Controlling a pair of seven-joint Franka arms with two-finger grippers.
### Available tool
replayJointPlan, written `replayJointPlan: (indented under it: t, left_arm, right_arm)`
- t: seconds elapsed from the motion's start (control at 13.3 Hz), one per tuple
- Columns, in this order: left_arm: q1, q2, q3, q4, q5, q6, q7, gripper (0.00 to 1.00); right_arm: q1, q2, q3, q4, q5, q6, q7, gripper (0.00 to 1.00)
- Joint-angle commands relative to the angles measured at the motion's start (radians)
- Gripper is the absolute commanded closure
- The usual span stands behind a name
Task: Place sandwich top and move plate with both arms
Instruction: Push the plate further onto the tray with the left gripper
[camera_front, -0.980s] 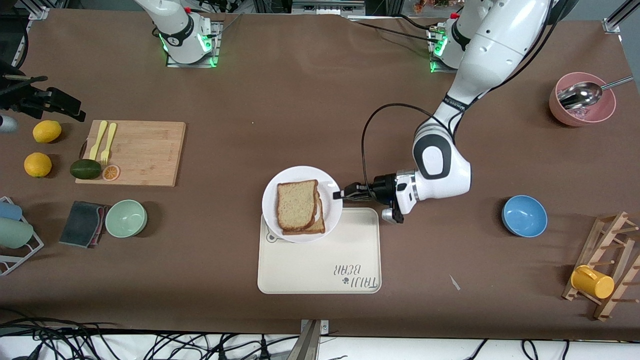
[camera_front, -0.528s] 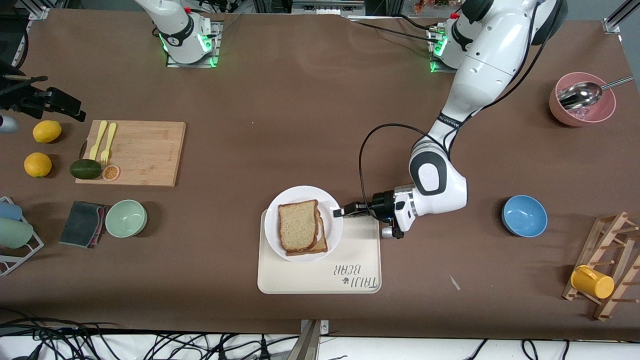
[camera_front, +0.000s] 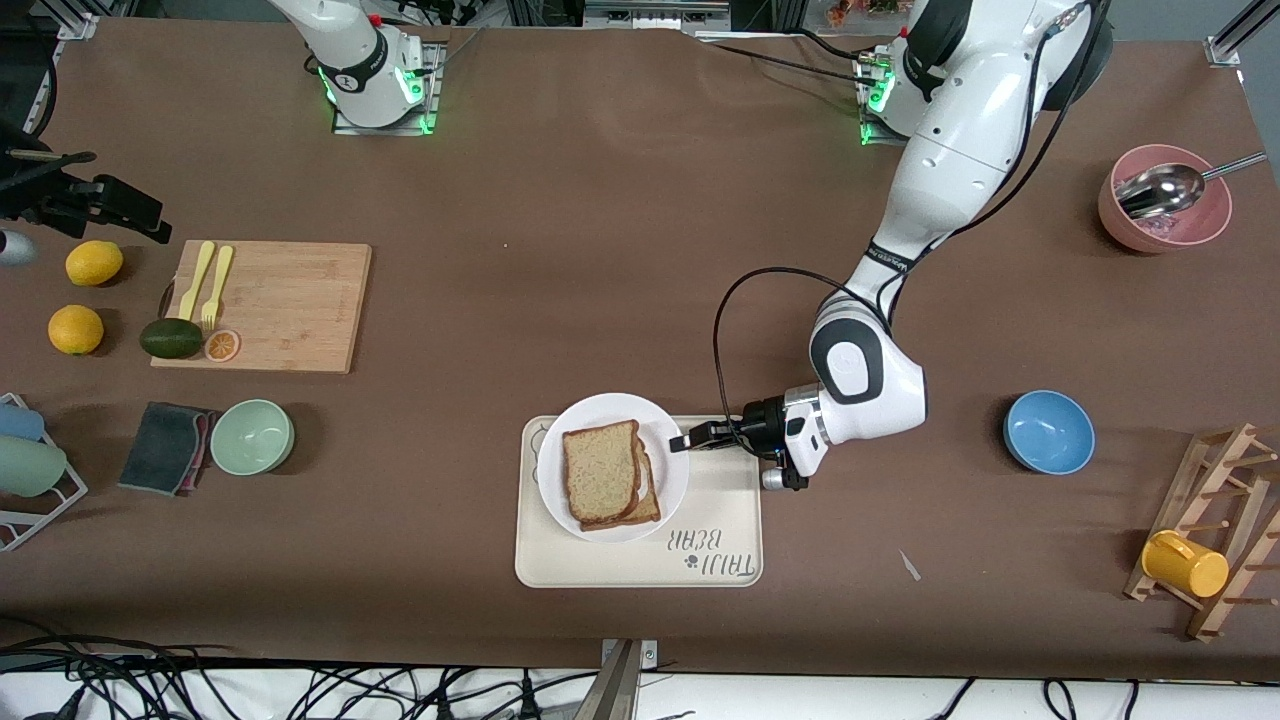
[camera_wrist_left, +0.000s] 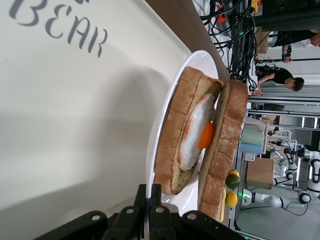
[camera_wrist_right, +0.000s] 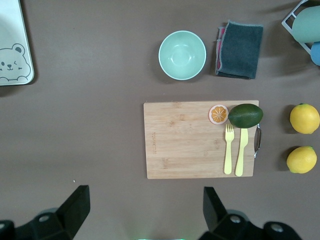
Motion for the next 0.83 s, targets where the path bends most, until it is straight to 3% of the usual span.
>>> replayJointPlan:
  t: [0.0,0.75]
  left_arm:
    - [-0.012,0.056,0.015,0.105,0.024,0.001,-0.097,1.0]
    - [-0.012,0.092,0.056,0.117,0.026,-0.001,-0.088,1.0]
  right_arm:
    - [-0.003,-0.013,0.005,-0.012,0.005,-0.006,0.0,0.0]
    - [-0.003,-0.013,0.005,-0.012,0.006,-0.006,0.0,0.0]
